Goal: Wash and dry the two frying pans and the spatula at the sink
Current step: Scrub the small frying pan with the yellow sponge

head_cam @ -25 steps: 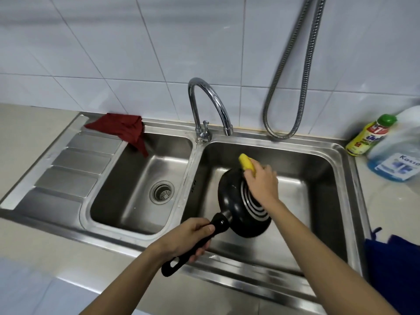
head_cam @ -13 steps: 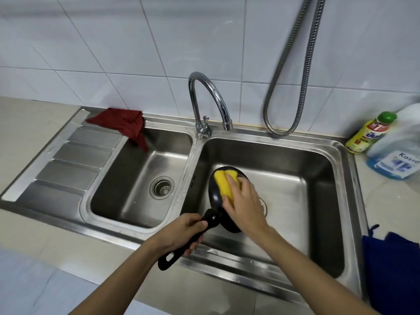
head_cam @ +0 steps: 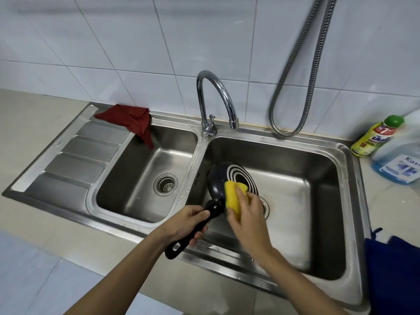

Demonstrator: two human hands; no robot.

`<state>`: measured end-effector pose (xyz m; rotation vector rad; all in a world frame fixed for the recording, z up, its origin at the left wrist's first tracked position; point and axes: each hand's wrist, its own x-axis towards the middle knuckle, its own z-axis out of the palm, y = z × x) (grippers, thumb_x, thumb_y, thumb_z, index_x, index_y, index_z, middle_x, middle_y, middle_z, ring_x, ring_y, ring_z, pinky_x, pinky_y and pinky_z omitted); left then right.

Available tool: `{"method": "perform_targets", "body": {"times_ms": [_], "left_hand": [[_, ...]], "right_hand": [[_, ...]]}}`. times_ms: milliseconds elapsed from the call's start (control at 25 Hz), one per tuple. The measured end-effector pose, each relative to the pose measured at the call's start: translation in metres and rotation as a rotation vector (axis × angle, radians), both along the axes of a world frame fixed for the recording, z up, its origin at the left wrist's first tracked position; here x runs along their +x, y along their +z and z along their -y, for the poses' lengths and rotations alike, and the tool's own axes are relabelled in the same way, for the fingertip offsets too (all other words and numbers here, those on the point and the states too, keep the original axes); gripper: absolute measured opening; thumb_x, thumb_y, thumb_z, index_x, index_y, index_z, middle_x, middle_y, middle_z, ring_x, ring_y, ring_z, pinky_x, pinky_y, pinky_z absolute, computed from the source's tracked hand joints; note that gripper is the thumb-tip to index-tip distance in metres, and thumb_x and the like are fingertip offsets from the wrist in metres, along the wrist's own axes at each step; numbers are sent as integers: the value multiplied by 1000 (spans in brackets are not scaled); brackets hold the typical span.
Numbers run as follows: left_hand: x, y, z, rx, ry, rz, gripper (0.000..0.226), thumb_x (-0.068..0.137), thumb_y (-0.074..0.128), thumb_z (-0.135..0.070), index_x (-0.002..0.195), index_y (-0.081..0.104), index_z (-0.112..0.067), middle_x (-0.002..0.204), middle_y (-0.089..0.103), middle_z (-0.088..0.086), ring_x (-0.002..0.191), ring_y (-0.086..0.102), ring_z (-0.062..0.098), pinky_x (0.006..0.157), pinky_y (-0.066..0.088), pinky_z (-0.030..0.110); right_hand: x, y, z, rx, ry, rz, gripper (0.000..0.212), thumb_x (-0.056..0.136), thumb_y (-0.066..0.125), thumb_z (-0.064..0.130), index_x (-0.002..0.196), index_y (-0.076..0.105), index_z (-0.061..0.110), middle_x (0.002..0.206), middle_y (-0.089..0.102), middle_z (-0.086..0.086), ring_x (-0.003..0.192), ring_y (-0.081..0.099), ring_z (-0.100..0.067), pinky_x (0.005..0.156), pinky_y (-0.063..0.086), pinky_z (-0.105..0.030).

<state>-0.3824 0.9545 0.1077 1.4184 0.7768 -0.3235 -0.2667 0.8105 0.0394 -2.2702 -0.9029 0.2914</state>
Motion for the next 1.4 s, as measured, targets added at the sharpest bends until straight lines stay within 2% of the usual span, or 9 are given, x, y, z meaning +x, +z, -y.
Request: {"method": "perform_targets", "body": {"times_ms": [160, 440, 640, 760, 840, 920, 1000, 1200, 1400], "left_hand": [[-7, 2, 2, 103, -146, -57, 24, 102, 44, -21, 80, 45, -11, 63, 50, 4, 41, 43, 12, 35, 37, 21], [-5, 12, -5, 16, 0, 58, 19, 103, 42, -17, 90, 48, -4, 60, 51, 3, 39, 44, 10, 33, 35, 19], [3, 7, -5, 41, 11, 34, 17, 103, 42, -18, 93, 47, -4, 62, 50, 3, 40, 44, 11, 33, 36, 21], [6, 6, -2, 42, -8, 4, 20, 102, 43, -18, 87, 45, -6, 63, 49, 4, 41, 44, 11, 34, 37, 21], [1, 9, -1, 92, -89, -26, 22, 102, 43, -20, 83, 45, -9, 63, 49, 4, 42, 43, 12, 35, 37, 21], [-6, 13, 2, 146, -178, -54, 23, 102, 44, -22, 82, 45, -11, 62, 49, 3, 42, 43, 12, 36, 38, 22], [-11, 19, 3, 187, -234, -50, 24, 101, 44, -22, 81, 46, -10, 61, 50, 2, 38, 43, 11, 37, 38, 23], [-20, 27, 5, 245, -234, 37, 24, 101, 45, -20, 79, 43, -11, 58, 49, -2, 35, 41, 9, 37, 36, 23], [-10, 16, 7, 190, -157, 41, 23, 101, 44, -23, 80, 43, -15, 64, 49, 3, 42, 41, 11, 38, 37, 24]], "right_hand": [[33, 2, -30, 31, -4, 246, 59, 83, 55, 34, 140, 45, 20, 122, 50, -16, 105, 51, -33, 89, 48, -40], [99, -39, -21, -134, -361, -450, 49, 92, 45, 41, 136, 45, 20, 120, 52, -21, 109, 52, -39, 97, 42, -41], [10, -43, -8, 262, -499, -631, 51, 94, 50, 31, 142, 38, 19, 132, 46, -8, 114, 49, -22, 104, 40, -38], [-18, -13, -7, 254, -262, -256, 58, 93, 54, 34, 146, 33, 26, 129, 36, -1, 114, 39, -12, 99, 35, -26], [0, -2, -16, 195, -53, 140, 57, 88, 52, 36, 142, 41, 26, 130, 42, -6, 114, 40, -16, 96, 36, -29], [34, 7, -35, 149, 4, 266, 57, 83, 49, 39, 138, 49, 25, 125, 50, -10, 110, 44, -24, 94, 37, -35], [72, 6, -53, 37, -51, 165, 55, 83, 48, 41, 136, 51, 27, 119, 55, -13, 106, 49, -32, 92, 40, -39], [114, -11, -30, -8, -400, -521, 53, 89, 36, 62, 118, 58, 24, 110, 64, -10, 102, 58, -33, 91, 47, -41], [45, -14, -1, 172, -457, -591, 53, 84, 50, 50, 130, 50, 25, 119, 60, -11, 105, 57, -28, 96, 48, -45]]}}
